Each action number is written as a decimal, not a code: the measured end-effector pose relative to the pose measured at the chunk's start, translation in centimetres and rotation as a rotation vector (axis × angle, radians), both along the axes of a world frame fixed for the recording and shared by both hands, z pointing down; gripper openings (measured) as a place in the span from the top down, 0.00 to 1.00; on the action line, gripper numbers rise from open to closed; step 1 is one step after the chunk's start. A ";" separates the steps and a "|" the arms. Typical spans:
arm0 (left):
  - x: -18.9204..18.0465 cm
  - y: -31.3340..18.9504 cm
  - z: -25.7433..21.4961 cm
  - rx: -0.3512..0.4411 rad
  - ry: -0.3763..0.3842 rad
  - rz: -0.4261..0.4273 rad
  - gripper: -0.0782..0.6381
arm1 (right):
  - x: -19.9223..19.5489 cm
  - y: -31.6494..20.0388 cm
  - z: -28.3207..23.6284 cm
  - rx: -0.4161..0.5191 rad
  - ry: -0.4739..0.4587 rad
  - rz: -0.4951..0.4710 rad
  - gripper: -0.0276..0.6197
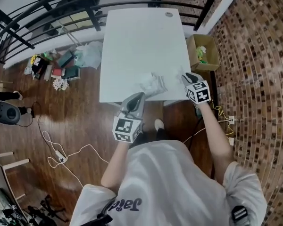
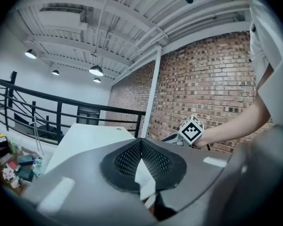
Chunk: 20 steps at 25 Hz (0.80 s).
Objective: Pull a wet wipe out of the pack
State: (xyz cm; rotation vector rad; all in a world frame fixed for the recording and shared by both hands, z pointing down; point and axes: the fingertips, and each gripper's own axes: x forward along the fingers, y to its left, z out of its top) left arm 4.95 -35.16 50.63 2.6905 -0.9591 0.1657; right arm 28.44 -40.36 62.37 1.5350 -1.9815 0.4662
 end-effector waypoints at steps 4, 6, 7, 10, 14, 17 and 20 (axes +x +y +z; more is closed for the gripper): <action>-1.7 0.3 -0.1 0.014 0.019 0.027 0.87 | -2.2 3.2 -5.4 0.117 -0.085 0.087 0.85; -2.0 0.9 -0.4 0.033 0.013 0.045 0.87 | -3.9 5.4 -8.0 0.179 -0.126 0.101 0.91; -2.0 1.4 -0.7 0.044 0.010 0.053 0.87 | -4.8 6.6 -9.2 0.208 -0.147 0.104 0.97; -1.9 3.5 -2.2 0.078 0.009 0.062 0.87 | -8.8 10.3 -12.0 0.278 -0.215 0.072 0.97; -1.7 8.3 -4.3 0.137 0.024 0.038 0.87 | -13.6 15.9 -14.7 0.368 -0.295 0.009 0.97; -1.8 12.6 -5.9 0.191 0.024 -0.013 0.87 | -15.6 20.5 -16.6 0.437 -0.320 -0.048 0.97; -2.3 18.6 -7.0 0.197 0.028 -0.083 0.87 | -16.6 26.7 -17.7 0.474 -0.334 -0.080 0.97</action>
